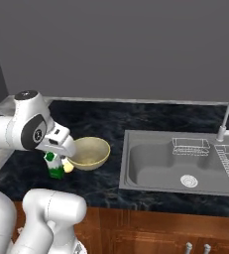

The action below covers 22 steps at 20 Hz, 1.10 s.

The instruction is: Gather the eggs and milk located in the vicinity of the sink area and place them right next to the bowl.

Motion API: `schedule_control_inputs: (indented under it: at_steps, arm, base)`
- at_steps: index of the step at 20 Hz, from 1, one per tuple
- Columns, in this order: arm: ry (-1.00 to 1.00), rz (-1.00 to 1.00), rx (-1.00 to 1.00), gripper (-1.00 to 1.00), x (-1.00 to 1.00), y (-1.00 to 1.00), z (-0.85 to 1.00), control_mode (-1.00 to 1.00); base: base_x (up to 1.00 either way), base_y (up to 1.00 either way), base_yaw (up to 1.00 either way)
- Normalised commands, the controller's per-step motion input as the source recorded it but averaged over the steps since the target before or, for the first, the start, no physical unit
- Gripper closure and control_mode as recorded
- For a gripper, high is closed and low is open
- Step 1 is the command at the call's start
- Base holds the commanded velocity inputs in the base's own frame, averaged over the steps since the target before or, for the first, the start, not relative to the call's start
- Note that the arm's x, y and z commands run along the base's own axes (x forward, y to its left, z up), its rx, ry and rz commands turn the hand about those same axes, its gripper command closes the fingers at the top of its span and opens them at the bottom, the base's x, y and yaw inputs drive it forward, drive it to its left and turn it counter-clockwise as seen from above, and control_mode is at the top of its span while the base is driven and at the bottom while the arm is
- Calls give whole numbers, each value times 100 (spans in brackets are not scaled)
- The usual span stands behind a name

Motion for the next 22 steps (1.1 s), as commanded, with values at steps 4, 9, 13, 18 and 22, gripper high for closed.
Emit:
schedule_control_inputs:
  at_steps: [4,9,13,18,22]
  arm:
    - [-5,17,1,100,3,-24,-2,-100]
    - [-4,12,0,100,-7,-29,-1,-100]
    - [-5,12,0,100,-14,-41,0,-100]
    - [-17,19,0,100,0,-60,0,-100]
    - [-10,19,-1,100,0,-57,-6,-100]
  base:
    - [0,0,0]
    - [0,0,0]
    - [0,0,0]
    - [0,0,0]
    - [0,0,0]
